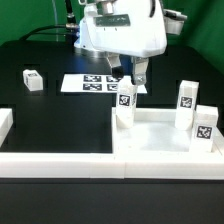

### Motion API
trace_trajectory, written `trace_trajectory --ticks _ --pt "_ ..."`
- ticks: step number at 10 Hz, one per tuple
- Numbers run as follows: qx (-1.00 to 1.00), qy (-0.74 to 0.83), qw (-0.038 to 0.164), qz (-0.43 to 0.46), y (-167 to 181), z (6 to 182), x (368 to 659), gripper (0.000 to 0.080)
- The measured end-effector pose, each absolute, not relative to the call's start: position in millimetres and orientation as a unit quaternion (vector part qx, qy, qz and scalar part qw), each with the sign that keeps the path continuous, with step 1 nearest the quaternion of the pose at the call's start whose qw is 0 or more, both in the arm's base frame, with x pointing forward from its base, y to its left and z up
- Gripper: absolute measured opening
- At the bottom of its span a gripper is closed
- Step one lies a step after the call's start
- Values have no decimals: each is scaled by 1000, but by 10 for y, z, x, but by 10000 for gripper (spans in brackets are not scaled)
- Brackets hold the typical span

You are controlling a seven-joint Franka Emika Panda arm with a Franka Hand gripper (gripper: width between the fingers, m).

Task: Assemble square table

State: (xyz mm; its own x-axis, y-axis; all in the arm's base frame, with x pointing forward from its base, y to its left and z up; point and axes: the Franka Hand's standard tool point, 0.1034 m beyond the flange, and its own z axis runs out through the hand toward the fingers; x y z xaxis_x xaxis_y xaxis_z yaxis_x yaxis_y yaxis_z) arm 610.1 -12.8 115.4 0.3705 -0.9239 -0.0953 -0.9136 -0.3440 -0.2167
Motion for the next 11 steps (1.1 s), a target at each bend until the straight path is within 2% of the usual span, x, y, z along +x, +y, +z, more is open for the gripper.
trace_trajectory --ticks 1,3,5,11 --pt "-851 512 115 -28 -166 1139 6082 649" --pt "-903 415 108 -30 -549 1054 5796 649" --pt "-943 318 92 -38 -832 932 5481 649" --pt "-984 157 73 -49 -854 892 5436 649"
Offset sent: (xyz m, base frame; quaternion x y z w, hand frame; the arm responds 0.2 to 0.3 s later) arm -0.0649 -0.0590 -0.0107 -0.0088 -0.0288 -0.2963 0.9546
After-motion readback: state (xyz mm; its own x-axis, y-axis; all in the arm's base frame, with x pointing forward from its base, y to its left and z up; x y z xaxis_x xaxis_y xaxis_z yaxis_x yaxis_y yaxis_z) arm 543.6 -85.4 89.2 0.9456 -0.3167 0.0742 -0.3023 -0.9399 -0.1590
